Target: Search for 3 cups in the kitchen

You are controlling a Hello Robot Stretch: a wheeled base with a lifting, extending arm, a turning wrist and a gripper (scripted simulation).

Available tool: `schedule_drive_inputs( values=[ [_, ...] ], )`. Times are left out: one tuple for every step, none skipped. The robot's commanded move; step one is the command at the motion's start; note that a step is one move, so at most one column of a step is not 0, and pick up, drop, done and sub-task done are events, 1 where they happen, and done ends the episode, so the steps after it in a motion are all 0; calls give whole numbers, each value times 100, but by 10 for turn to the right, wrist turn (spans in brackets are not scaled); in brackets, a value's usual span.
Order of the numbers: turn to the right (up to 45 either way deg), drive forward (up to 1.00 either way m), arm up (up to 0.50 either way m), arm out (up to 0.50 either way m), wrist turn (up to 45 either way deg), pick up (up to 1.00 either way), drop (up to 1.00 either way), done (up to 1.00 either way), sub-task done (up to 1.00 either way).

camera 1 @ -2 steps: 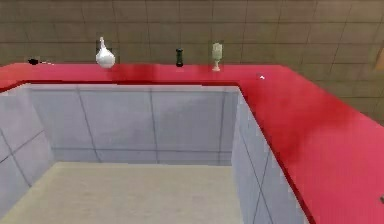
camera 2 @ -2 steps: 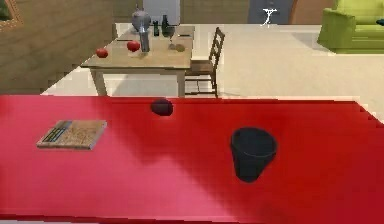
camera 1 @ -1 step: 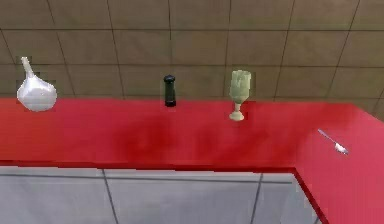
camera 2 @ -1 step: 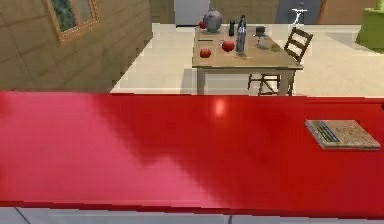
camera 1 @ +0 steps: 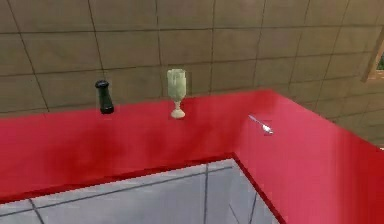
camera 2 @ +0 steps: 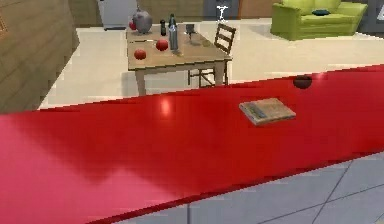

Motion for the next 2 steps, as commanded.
schedule_drive_inputs(
  values=[
    [0, 15, 0, 0, 0, 0, 0, 0, 0],
    [0, 0, 0, 0, 0, 0, 0, 100, 0]
  ],
)
